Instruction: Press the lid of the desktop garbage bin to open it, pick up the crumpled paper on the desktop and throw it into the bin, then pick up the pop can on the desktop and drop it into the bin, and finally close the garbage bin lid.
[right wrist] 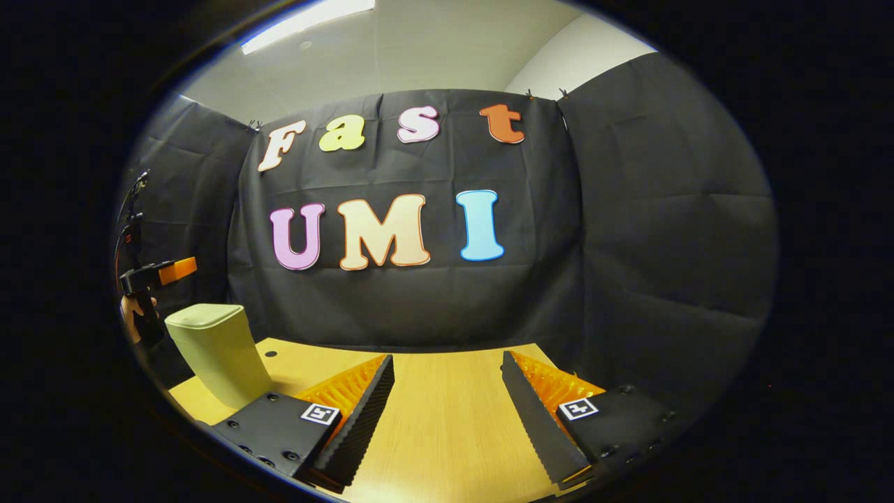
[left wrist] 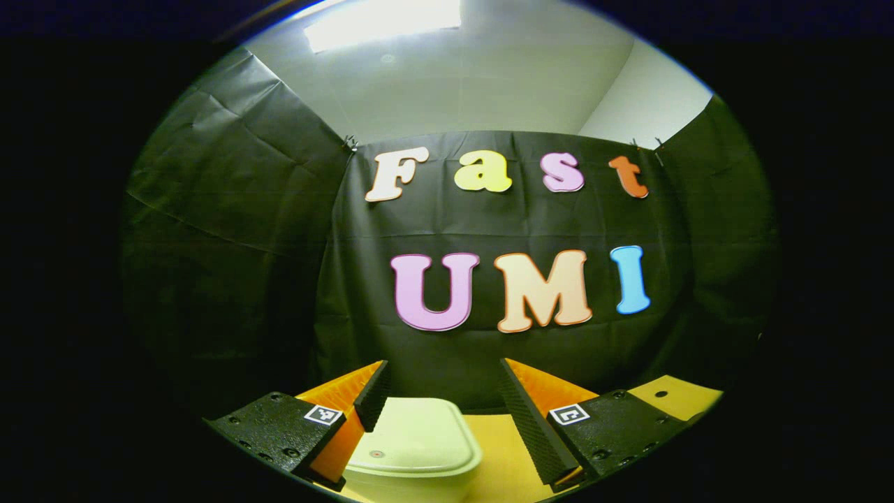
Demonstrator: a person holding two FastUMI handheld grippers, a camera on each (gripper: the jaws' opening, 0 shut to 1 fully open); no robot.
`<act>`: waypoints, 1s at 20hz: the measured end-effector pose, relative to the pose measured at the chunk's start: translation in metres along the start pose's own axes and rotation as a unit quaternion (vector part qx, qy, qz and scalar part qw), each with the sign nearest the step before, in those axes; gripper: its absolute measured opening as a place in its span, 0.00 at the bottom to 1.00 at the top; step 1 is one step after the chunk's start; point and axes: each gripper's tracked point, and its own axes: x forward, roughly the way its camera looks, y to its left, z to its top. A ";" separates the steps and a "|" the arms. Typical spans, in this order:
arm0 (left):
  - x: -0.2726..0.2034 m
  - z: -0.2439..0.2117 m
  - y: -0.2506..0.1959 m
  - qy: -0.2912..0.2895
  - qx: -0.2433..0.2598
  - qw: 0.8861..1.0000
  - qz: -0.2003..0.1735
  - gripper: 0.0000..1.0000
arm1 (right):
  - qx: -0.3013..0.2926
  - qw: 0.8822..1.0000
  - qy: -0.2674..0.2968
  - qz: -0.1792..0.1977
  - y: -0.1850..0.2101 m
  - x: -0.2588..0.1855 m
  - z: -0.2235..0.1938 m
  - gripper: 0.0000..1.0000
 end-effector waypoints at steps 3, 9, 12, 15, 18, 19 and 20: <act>-0.016 0.000 -0.057 -0.002 -0.014 0.998 -0.057 0.90 | 0.005 1.000 -0.022 0.015 0.015 -0.005 0.016 0.98; -0.043 -0.017 -0.123 0.010 -0.031 0.993 -0.109 0.92 | -0.006 0.998 -0.050 0.033 0.037 -0.009 0.032 0.98; -0.054 -0.024 -0.140 0.023 -0.049 0.991 -0.123 0.94 | 0.000 0.998 -0.052 0.039 0.043 -0.009 0.032 0.98; -0.057 -0.025 -0.147 0.027 -0.055 0.990 -0.127 0.92 | -0.002 0.998 -0.051 0.039 0.044 -0.010 0.030 0.96; -0.054 -0.020 -0.147 0.022 -0.050 0.990 -0.129 0.92 | -0.001 0.998 -0.049 0.039 0.042 -0.008 0.029 0.98; -0.053 -0.019 -0.146 0.020 -0.051 0.990 -0.129 0.92 | -0.001 0.998 -0.049 0.039 0.042 -0.007 0.031 0.96; -0.052 -0.018 -0.145 0.020 -0.051 0.990 -0.128 0.92 | -0.001 0.998 -0.049 0.037 0.041 -0.007 0.032 0.98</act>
